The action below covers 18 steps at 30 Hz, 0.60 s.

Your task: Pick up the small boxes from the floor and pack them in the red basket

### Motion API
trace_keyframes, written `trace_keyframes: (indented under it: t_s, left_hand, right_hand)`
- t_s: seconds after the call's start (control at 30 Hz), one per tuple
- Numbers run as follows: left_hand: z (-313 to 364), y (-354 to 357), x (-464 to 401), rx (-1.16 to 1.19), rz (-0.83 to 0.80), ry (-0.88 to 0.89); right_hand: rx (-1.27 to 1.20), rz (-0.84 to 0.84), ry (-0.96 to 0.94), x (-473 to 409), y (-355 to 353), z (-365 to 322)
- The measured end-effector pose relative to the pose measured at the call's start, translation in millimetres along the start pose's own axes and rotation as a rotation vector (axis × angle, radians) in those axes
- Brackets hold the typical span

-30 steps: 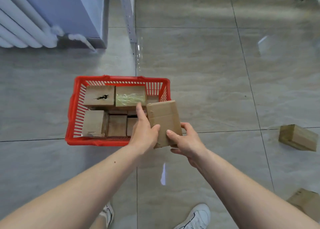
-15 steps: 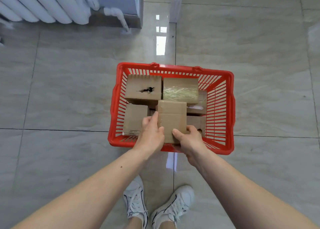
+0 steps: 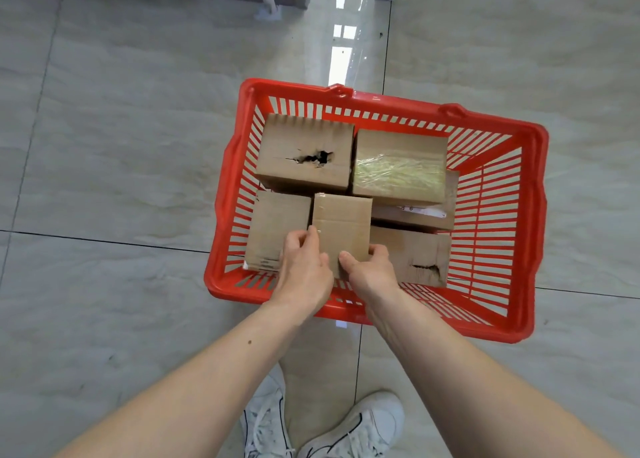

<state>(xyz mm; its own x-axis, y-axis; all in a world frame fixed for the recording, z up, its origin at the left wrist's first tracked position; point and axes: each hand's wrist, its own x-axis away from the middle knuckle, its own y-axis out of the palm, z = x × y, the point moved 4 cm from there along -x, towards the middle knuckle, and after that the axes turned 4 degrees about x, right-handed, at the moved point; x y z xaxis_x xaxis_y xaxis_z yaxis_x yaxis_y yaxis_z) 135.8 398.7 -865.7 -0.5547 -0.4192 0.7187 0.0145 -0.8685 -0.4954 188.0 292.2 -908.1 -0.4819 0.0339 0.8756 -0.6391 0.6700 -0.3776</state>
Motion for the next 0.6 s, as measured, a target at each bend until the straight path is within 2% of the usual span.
trace_keyframes:
  t_s: [0.27, 0.47, 0.6]
  left_hand:
    - [-4, -8, -3, -0.030, -0.006, -0.018]
    - [20, -24, 20, 0.129, 0.022, -0.010]
    - [56, -36, 51, 0.127, 0.053, 0.021]
  right_hand:
    - [0.197, 0.024, 0.067, 0, 5, -3]
    - [0.174, 0.047, 0.016, 38, -32, -11]
    - [0.082, 0.048, 0.012, 75, -69, -12]
